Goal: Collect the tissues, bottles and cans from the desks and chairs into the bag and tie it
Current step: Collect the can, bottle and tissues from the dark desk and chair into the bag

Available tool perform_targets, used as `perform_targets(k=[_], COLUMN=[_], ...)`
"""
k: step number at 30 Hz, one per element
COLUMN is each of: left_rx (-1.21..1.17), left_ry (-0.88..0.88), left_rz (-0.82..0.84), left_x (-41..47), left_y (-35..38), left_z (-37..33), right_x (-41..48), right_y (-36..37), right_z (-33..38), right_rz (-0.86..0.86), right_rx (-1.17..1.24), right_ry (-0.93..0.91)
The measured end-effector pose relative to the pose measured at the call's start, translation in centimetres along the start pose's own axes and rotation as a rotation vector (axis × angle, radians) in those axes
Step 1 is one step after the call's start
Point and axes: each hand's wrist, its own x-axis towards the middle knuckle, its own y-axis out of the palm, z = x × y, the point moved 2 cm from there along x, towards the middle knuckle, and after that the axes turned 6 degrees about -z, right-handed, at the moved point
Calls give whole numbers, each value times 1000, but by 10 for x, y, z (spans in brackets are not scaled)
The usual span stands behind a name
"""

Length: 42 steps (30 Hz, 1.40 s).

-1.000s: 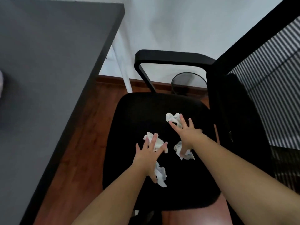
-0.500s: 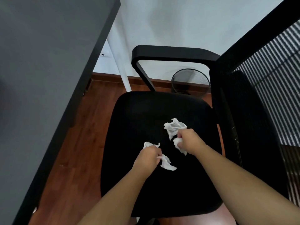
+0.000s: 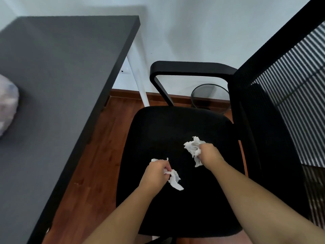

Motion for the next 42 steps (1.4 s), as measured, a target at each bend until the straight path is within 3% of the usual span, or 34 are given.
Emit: perform_targets(k=[5,12,15,19,25,31,36,42], left_rx=[11,40,21,26,42,-11,-114,-24], left_ry=[-32,27,41,83,77,-61,-217,-279], left_rz=[-56,-280,-422,-559,-747,-933,-1058,-1073], left_x=[-21,-77,-120,-173,-234,-274,-275,-232], left_y=[-29,-139,-194,-257,-343,-434,-498,-555], left_z=[-21,-109,-140,-159,-145,-62,23,96], right_x=[-47,-170,-239,-312,-396,-452,-468,-464], right_y=[-34,-153,-199,-237,-238,-187,-126,-71], right_z=[3,24,38,64,132,256,370,474], right_rz=[-166,-392,-429,-603,-508,-370,-318,-158], right_rx=[-218,-231,31,395,442,367,421,421], right_ry=[-222,-515,-625,-729,-957,-1117,-1249,-1295])
